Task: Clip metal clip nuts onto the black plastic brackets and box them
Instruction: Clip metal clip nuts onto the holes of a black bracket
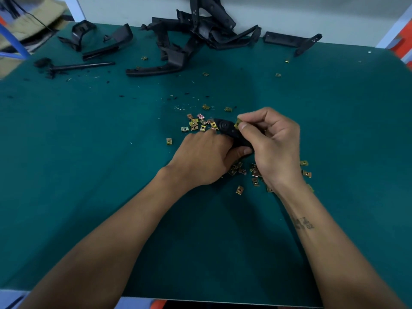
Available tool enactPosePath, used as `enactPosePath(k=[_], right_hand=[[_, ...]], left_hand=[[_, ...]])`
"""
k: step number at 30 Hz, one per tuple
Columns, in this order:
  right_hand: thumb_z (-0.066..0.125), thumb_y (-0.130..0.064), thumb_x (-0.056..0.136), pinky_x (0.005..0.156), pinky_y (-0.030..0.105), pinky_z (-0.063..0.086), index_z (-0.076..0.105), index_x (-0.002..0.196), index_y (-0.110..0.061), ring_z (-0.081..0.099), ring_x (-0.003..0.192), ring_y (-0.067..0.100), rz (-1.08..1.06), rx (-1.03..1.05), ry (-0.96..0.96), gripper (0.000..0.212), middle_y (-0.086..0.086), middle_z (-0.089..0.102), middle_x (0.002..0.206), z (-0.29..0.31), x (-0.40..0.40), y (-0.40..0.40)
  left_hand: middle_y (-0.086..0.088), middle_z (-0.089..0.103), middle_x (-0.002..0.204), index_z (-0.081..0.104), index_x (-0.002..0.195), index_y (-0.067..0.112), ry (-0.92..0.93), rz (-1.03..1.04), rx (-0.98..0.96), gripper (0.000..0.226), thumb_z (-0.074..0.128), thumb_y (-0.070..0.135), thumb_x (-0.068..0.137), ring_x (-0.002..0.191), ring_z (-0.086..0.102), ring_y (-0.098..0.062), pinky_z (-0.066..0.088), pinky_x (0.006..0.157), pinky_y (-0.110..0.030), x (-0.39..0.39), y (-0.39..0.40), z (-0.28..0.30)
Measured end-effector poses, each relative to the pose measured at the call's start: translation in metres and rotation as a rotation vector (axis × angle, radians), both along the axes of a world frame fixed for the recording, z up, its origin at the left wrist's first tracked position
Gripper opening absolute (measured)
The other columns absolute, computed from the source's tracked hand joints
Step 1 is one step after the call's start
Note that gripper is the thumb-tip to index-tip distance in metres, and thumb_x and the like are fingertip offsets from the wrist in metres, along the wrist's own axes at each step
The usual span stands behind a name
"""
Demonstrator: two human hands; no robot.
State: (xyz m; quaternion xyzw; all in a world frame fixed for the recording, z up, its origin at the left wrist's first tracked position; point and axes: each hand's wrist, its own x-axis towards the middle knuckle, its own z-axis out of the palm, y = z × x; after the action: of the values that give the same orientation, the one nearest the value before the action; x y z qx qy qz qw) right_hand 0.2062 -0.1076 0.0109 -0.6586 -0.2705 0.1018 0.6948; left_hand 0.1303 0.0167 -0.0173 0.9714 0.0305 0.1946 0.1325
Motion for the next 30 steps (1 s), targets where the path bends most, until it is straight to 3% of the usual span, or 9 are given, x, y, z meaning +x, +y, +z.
enactPosePath(k=[4, 12, 17, 19, 22, 27, 30], right_hand=[[0.066, 0.002, 0.087, 0.054, 0.013, 0.049, 0.074, 0.078, -0.02, 0.064, 0.065, 0.002, -0.044, 0.054, 0.017, 0.025, -0.009, 0.073, 0.07, -0.002, 0.0, 0.003], [0.066, -0.003, 0.081, 0.05, 0.013, 0.046, 0.077, 0.068, -0.029, 0.059, 0.059, 0.002, -0.011, 0.008, 0.0, 0.03, -0.006, 0.069, 0.064, 0.001, 0.006, 0.001], [0.054, -0.008, 0.081, 0.049, 0.016, 0.042, 0.075, 0.071, -0.021, 0.052, 0.061, 0.016, 0.01, -0.024, -0.033, 0.027, 0.027, 0.063, 0.071, 0.002, 0.002, -0.001], [0.049, -0.01, 0.083, 0.055, 0.017, 0.042, 0.076, 0.074, -0.019, 0.054, 0.064, 0.015, 0.011, -0.011, -0.053, 0.03, 0.026, 0.065, 0.073, 0.001, 0.001, -0.003], [0.044, -0.012, 0.085, 0.058, 0.029, 0.034, 0.078, 0.078, -0.016, 0.05, 0.066, 0.033, 0.008, -0.029, -0.077, 0.034, 0.038, 0.061, 0.08, 0.0, 0.0, -0.004], [0.042, -0.017, 0.086, 0.067, 0.02, 0.045, 0.078, 0.079, -0.019, 0.062, 0.078, 0.008, 0.036, -0.089, -0.051, 0.037, -0.001, 0.075, 0.078, 0.003, 0.005, -0.008], [0.04, -0.02, 0.095, 0.092, 0.024, 0.05, 0.078, 0.108, -0.017, 0.067, 0.105, 0.005, 0.069, -0.176, -0.141, 0.041, -0.006, 0.078, 0.105, 0.003, 0.007, -0.011]], left_hand=[[-0.01, 0.07, 0.086, 0.064, 0.097, 0.019, 0.015, -0.004, -0.002, 0.054, 0.03, 0.06, 0.1, 0.077, 0.064, -0.039, 0.03, 0.06, -0.035, 0.0, 0.0, 0.001], [-0.007, 0.069, 0.095, 0.063, 0.105, 0.021, 0.045, -0.003, 0.028, 0.06, 0.023, 0.065, 0.099, 0.084, 0.065, -0.035, 0.035, 0.062, -0.036, 0.001, -0.001, 0.001], [-0.005, 0.065, 0.088, 0.059, 0.095, 0.02, 0.032, -0.01, 0.021, 0.06, 0.02, 0.067, 0.097, 0.078, 0.063, -0.034, 0.03, 0.06, -0.035, -0.001, 0.0, 0.001], [-0.006, 0.064, 0.087, 0.054, 0.09, 0.023, 0.019, -0.004, -0.014, 0.053, 0.024, 0.065, 0.099, 0.078, 0.062, -0.035, 0.028, 0.059, -0.035, -0.002, 0.0, 0.001], [-0.005, 0.063, 0.084, 0.04, 0.085, 0.028, -0.005, -0.011, -0.054, 0.043, 0.023, 0.065, 0.099, 0.076, 0.062, -0.035, 0.028, 0.058, -0.035, -0.003, 0.0, 0.001], [-0.007, 0.065, 0.086, 0.056, 0.088, 0.02, -0.021, 0.019, -0.024, 0.059, 0.021, 0.067, 0.098, 0.078, 0.063, -0.037, 0.027, 0.059, -0.035, -0.002, 0.0, -0.002], [-0.008, 0.065, 0.078, 0.042, 0.067, 0.024, -0.045, 0.066, -0.103, 0.054, 0.028, 0.063, 0.102, 0.075, 0.062, -0.039, 0.026, 0.058, -0.035, 0.0, 0.002, -0.005]])
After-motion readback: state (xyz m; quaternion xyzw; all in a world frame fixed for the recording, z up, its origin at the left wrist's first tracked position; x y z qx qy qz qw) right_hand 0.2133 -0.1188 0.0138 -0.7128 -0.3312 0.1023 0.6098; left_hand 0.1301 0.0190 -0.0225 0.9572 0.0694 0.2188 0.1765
